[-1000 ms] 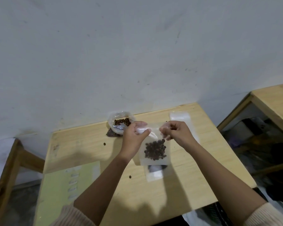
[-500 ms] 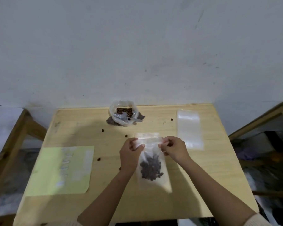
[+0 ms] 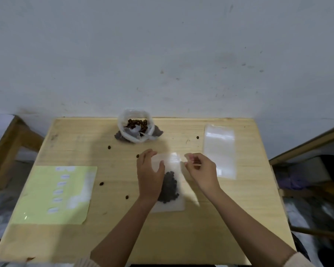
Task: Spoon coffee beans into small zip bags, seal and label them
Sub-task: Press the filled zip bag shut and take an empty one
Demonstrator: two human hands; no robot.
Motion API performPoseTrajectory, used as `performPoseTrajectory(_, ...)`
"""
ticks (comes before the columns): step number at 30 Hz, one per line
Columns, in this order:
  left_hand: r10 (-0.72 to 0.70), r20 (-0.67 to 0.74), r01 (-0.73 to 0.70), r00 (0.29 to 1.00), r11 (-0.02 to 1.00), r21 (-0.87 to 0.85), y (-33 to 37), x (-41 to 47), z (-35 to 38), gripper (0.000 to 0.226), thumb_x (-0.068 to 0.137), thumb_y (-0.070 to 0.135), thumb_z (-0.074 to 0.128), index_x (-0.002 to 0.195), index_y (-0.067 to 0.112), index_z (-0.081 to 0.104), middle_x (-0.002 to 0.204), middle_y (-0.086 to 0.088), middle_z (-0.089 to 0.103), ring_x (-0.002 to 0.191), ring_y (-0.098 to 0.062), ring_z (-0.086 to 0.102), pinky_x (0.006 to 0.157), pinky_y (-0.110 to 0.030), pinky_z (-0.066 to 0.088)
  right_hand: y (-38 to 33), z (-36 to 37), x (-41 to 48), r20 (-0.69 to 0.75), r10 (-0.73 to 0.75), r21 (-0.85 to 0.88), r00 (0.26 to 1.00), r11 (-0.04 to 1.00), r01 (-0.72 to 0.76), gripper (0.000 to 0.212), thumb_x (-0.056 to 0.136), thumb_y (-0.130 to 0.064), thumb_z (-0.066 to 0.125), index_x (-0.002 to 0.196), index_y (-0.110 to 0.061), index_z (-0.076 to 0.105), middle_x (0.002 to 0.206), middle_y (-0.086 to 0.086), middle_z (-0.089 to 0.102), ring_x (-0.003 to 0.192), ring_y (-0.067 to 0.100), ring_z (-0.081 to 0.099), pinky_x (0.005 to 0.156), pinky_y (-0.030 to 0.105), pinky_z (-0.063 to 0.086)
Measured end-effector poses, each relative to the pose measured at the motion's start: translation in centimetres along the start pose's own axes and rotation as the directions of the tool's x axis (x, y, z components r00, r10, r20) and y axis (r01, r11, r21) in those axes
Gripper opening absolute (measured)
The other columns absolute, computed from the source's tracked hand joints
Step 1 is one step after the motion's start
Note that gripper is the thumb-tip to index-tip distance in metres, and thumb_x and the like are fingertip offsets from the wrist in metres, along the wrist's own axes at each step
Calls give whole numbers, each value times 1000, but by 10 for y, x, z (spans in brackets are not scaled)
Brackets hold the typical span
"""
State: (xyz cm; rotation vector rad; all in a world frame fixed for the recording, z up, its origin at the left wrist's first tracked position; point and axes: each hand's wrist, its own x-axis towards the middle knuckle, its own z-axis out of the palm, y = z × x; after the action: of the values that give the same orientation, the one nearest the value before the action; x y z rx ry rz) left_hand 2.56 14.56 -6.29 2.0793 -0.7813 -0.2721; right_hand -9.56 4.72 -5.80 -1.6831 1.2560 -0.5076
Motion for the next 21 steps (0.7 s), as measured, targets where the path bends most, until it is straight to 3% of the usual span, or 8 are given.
performPoseTrajectory(3, 98, 12, -97, 995, 993, -74, 26, -11, 23, 19, 84, 4, 61, 102, 9, 61, 105, -1, 57, 101, -10, 50, 91, -7, 35, 12, -31, 9, -95, -44, -68, 994, 997, 38, 17, 82, -11, 66, 100, -14, 67, 102, 1, 66, 89, 13, 60, 78, 21, 46)
performPoseTrajectory(6, 20, 199, 11, 980, 988, -151, 55, -9, 58, 25, 86, 9, 59, 111, 11, 58, 108, 2, 56, 101, -9, 50, 91, -20, 41, 30, -66, 25, -148, -38, -202, 988, 979, 7, 27, 84, -10, 64, 111, -9, 62, 114, 8, 61, 102, 21, 56, 88, 25, 42)
performPoseTrajectory(9, -65, 362, 101, 930, 992, -82, 72, -5, 90, 41, 91, 15, 55, 131, 10, 47, 131, -1, 47, 123, -14, 41, 100, -16, 27, 48, -89, 36, -91, 58, -281, 994, 956, -82, 40, 86, -15, 61, 126, -8, 54, 128, 12, 53, 118, 27, 49, 100, 29, 35)
performPoseTrajectory(11, -63, 420, 91, 905, 995, -48, 77, -5, 105, 44, 92, 17, 51, 135, 8, 42, 134, 2, 41, 127, -13, 35, 102, -15, 21, 57, -96, 37, -51, 95, -319, 994, 942, -106, 45, 87, -18, 59, 130, -7, 49, 132, 12, 51, 122, 26, 46, 102, 27, 33)
performPoseTrajectory(14, -77, 483, 83, 872, 997, 11, 73, -7, 126, 50, 85, 30, 43, 130, 8, 43, 131, -9, 47, 123, -24, 43, 106, -38, 37, 63, -100, 36, -31, 74, -308, 997, 948, -80, 40, 86, -15, 58, 124, -5, 53, 124, 12, 55, 116, 25, 48, 90, 21, 32)
performPoseTrajectory(16, -110, 475, 100, 873, 994, 46, 69, -9, 137, 54, 83, 32, 39, 129, 5, 43, 130, -17, 47, 122, -31, 43, 103, -46, 38, 63, -100, 37, -39, 74, -273, 996, 958, -82, 41, 86, -13, 58, 125, -4, 52, 124, 12, 55, 116, 25, 49, 88, 19, 30)
performPoseTrajectory(18, -130, 469, 124, 873, 991, 44, 77, -11, 135, 53, 87, 29, 40, 133, 2, 41, 138, -17, 42, 130, -31, 38, 110, -42, 31, 63, -101, 39, -64, 77, -241, 995, 966, -91, 44, 87, -13, 58, 129, -4, 51, 126, 11, 55, 118, 24, 49, 93, 20, 31)
performPoseTrajectory(21, -111, 429, 118, 897, 993, 9, 86, -13, 132, 50, 95, 14, 44, 143, 4, 33, 150, -8, 31, 140, -18, 25, 111, -18, 14, 62, -105, 41, -116, 73, -189, 991, 978, -94, 40, 87, -10, 59, 126, -3, 53, 119, 11, 56, 112, 24, 52, 92, 20, 33)
